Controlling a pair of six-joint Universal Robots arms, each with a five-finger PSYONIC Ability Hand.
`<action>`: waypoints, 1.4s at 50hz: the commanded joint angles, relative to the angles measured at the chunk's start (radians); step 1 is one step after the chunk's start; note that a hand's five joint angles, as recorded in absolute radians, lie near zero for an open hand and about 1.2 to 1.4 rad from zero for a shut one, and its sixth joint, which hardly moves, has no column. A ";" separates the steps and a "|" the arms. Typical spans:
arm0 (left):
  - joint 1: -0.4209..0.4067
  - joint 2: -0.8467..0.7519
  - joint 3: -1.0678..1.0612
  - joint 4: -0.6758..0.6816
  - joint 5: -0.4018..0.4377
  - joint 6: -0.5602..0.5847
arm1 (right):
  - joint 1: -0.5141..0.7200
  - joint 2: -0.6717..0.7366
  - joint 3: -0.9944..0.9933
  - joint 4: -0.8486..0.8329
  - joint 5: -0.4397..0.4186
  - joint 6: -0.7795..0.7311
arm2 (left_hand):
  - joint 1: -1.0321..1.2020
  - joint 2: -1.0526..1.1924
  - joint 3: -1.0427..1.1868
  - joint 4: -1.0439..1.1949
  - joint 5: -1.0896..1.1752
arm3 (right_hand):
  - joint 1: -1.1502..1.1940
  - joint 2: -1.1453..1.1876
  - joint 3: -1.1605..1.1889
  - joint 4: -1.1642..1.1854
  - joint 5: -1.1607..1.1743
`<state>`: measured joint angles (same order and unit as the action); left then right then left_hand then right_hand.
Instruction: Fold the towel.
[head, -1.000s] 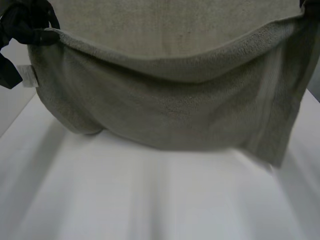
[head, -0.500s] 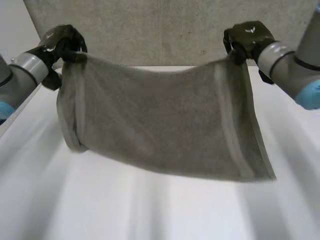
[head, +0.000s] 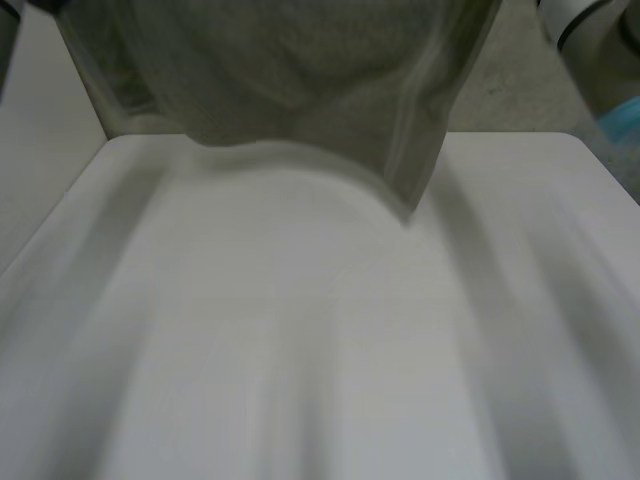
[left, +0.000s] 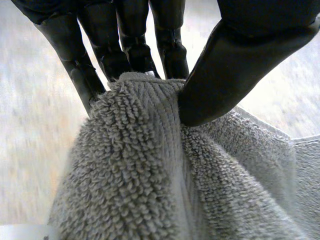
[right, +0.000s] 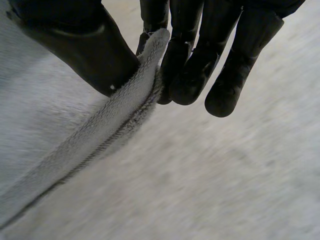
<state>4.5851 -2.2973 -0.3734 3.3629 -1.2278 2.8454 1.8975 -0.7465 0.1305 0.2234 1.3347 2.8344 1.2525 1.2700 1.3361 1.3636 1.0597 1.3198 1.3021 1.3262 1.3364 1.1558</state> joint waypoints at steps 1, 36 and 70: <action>0.005 0.015 -0.419 0.021 0.057 0.014 | -0.002 0.006 0.266 0.092 -0.167 -0.032 | 0.144 0.126 0.060 0.033 0.162 | 0.076 0.094 0.070 0.060 0.066; 0.066 0.493 -0.990 0.093 0.191 0.040 | -0.017 -0.526 0.893 -0.001 -0.134 0.052 | 0.144 0.126 0.060 0.033 0.162 | 0.076 0.094 0.070 0.060 0.066; 0.034 0.084 -0.393 0.095 0.081 -0.067 | 0.012 -0.086 0.255 -0.024 0.046 -0.063 | 0.144 0.126 0.060 0.033 0.162 | 0.076 0.094 0.070 0.060 0.066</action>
<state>4.6599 -2.0815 -1.0748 3.4529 -1.0622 2.7771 1.8680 -1.0071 0.6947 0.1999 1.3371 2.7826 1.2525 1.2700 1.3361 1.3638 1.0598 1.3199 1.3021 1.3263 1.3364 1.1559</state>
